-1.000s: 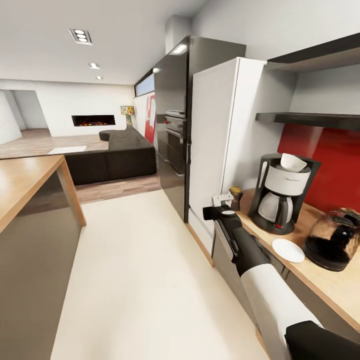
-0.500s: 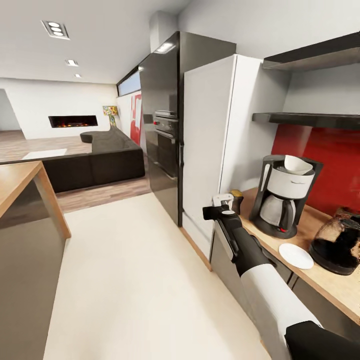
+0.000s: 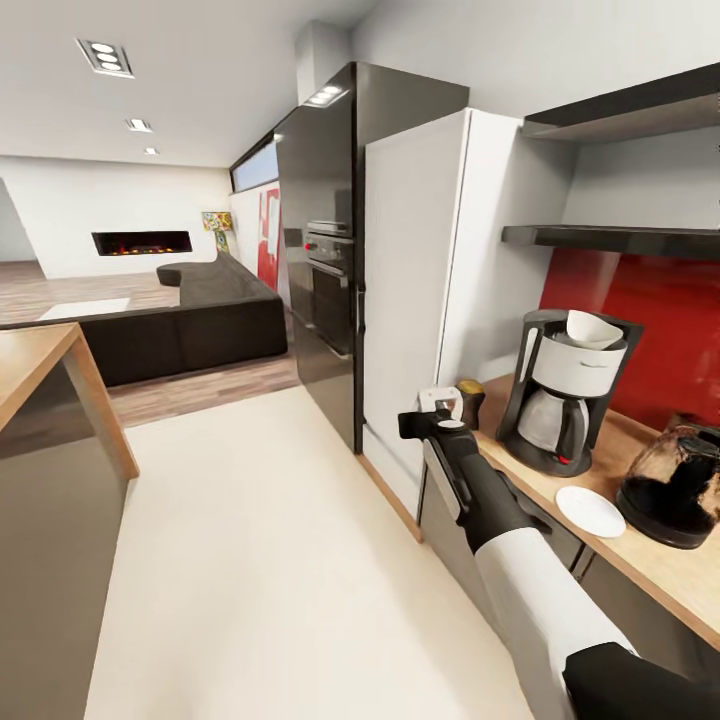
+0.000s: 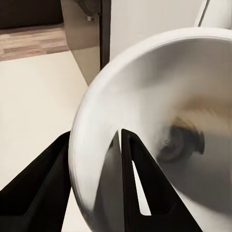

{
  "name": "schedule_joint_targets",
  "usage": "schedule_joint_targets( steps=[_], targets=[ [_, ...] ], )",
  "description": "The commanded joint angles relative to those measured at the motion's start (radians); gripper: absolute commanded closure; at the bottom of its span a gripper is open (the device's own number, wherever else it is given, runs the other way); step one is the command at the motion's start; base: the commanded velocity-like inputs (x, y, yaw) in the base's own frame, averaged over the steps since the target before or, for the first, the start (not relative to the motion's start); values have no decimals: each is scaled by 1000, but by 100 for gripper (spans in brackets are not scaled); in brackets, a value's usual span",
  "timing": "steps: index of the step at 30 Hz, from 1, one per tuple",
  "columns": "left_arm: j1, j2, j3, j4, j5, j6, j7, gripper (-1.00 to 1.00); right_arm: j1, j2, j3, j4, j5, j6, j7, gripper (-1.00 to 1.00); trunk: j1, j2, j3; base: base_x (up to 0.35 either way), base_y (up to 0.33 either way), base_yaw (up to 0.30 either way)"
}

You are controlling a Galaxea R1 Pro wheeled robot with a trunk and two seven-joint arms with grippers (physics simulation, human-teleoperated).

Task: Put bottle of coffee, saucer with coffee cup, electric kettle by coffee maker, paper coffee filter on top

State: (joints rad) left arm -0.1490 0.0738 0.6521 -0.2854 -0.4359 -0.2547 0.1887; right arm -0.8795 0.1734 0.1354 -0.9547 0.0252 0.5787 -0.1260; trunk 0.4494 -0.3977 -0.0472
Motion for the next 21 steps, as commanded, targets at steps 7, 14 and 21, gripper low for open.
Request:
schedule_joint_targets(
  steps=[7, 14, 21],
  targets=[
    [-1, 0, 6, 2, -10, -5, 3, -100, -1, 0, 1, -1, 2, 6, -3, 100, 1, -2, -2, 0, 0, -205],
    [-1, 0, 6, 2, -10, -5, 3, -100, -1, -1, 1, 0, 2, 6, -3, 100, 1, -2, -2, 0, 0, -263],
    [-1, 0, 6, 2, -10, -5, 3, -100, -1, -2, 1, 2, 2, 6, -3, 100, 1, -2, -2, 0, 0, -267]
  ],
)
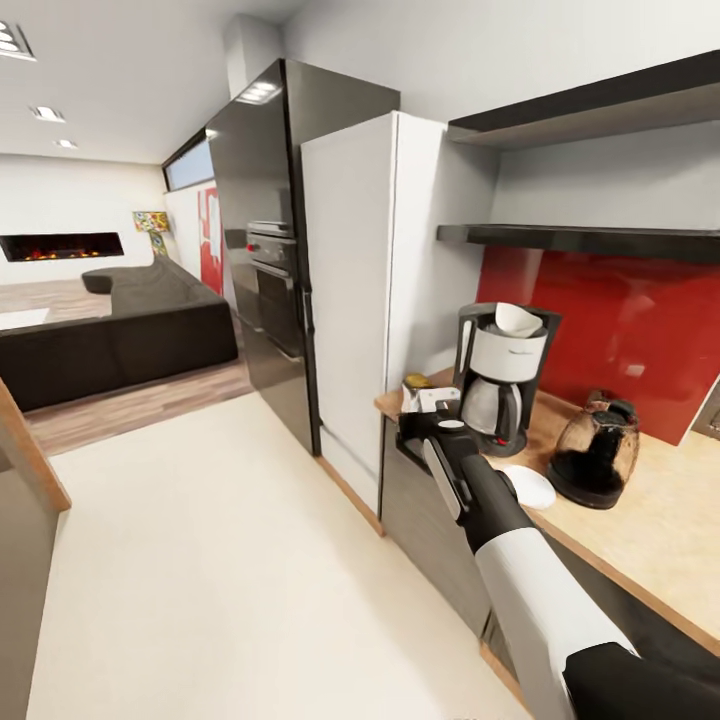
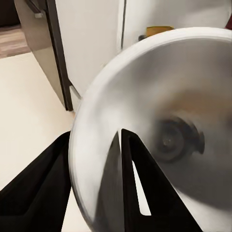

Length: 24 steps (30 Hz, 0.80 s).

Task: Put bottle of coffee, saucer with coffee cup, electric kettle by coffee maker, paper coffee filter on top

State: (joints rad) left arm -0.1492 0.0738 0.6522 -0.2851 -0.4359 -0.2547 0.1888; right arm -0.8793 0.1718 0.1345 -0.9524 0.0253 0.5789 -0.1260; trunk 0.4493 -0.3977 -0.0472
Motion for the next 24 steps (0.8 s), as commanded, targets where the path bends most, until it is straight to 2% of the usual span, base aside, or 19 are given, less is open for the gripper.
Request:
schedule_joint_targets(
  steps=[1, 24],
  targets=[
    [-1, 0, 6, 1, -11, -5, 3, -100, -1, 0, 2, 0, 2, 6, -3, 100, 1, -2, -2, 0, 0, -267],
    [-1, 0, 6, 1, -11, -5, 3, -100, -1, -1, 1, 7, 2, 6, -1, 100, 1, -2, -2, 0, 0, -268]
  ],
)
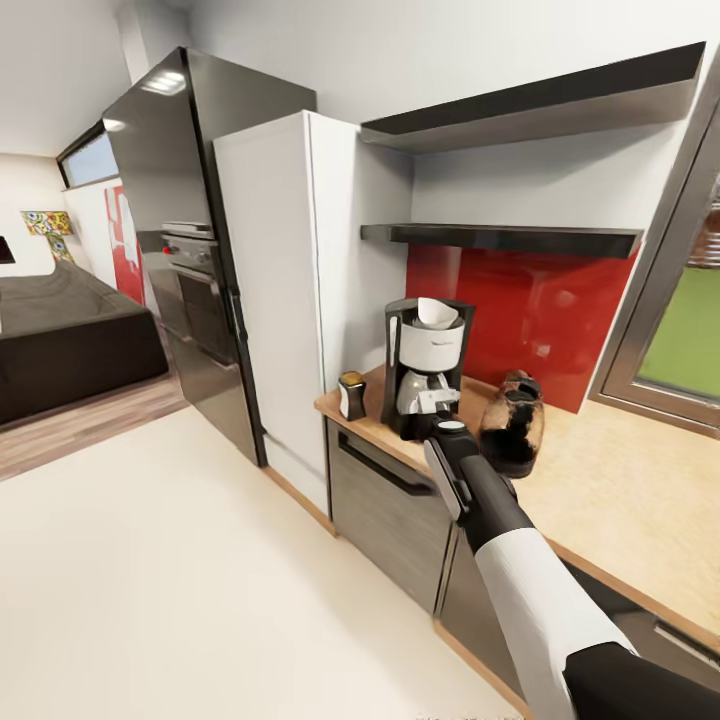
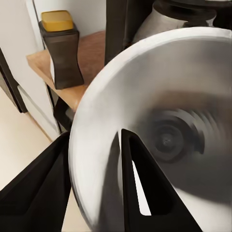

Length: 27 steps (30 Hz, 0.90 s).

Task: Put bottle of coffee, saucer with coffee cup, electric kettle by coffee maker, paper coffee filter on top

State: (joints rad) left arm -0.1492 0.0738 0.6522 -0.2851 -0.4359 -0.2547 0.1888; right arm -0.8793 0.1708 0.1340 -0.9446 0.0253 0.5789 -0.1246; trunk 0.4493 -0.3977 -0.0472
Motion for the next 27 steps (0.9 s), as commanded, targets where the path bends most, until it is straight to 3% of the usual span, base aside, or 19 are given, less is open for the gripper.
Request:
schedule_joint_targets(
  steps=[1, 21, 27],
  targets=[
    [-1, 0, 6, 1, -11, -5, 3, -100, -1, 0, 2, 0, 2, 6, -3, 100, 1, -2, -2, 0, 0, -267],
    [-1, 0, 6, 1, -11, -5, 3, -100, -1, 0, 3, 27, 5, 9, -3, 100, 1, -2, -2, 0, 0, -266],
    [-2, -1, 3, 1, -11, -5, 3, -100, -1, 1, 19, 95, 5, 8, -3, 100, 1, -2, -2, 0, 0, -71]
  ],
)
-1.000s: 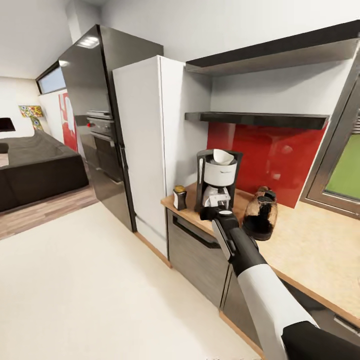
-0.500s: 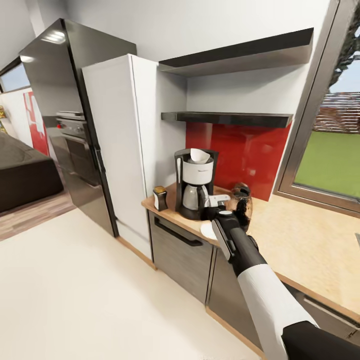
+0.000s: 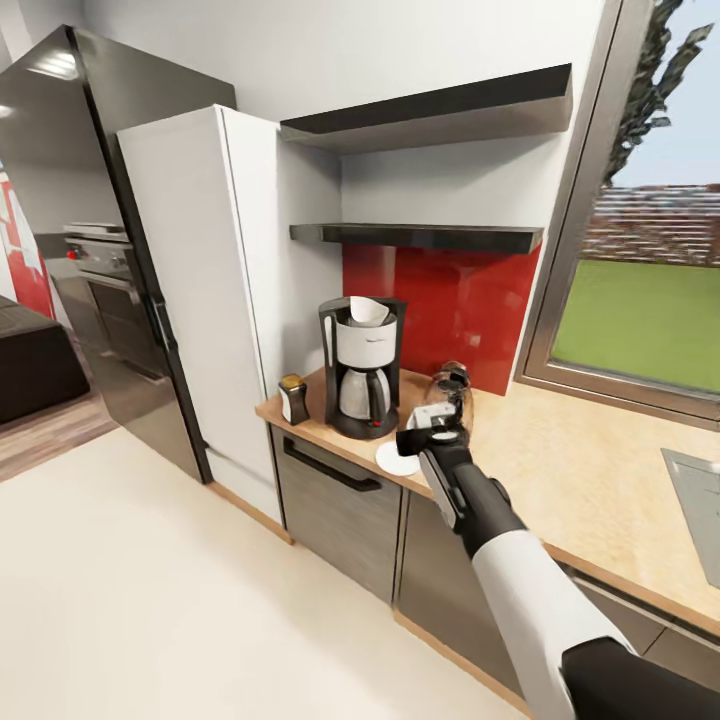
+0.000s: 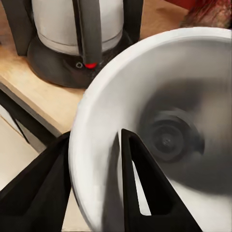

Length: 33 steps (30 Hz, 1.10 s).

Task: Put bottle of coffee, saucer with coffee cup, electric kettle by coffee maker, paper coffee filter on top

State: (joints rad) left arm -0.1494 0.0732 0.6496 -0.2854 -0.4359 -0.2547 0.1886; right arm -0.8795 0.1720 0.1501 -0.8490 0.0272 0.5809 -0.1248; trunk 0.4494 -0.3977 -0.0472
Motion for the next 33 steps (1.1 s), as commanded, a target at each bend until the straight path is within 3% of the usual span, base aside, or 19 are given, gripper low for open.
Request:
schedule_joint_targets(
  steps=[1, 9, 13, 20, 33],
  targets=[
    [-1, 0, 6, 2, -11, -5, 3, -100, -1, 1, 19, 8, 3, 5, -3, 100, 1, -2, -2, 0, 0, -5],
    [3, 4, -10, 1, -19, -2, 2, -100, -1, 2, 33, 52, 3, 7, -5, 100, 1, -2, -2, 17, 0, -1],
    [5, 6, -10, 5, -20, 0, 2, -100, -1, 2, 31, 120, 5, 7, -7, 100, 1, -2, -2, 256, 53, 0],
    [5, 4, -8, 8, -18, 0, 2, -100, -1, 2, 30, 139, 5, 7, -7, 100, 1, -2, -2, 285, 78, 0],
    [5, 1, -8, 9, -18, 1, 2, -100, -1, 2, 28, 221, 5, 7, -9, 100, 1, -2, -2, 104, 37, 0]
  ],
)
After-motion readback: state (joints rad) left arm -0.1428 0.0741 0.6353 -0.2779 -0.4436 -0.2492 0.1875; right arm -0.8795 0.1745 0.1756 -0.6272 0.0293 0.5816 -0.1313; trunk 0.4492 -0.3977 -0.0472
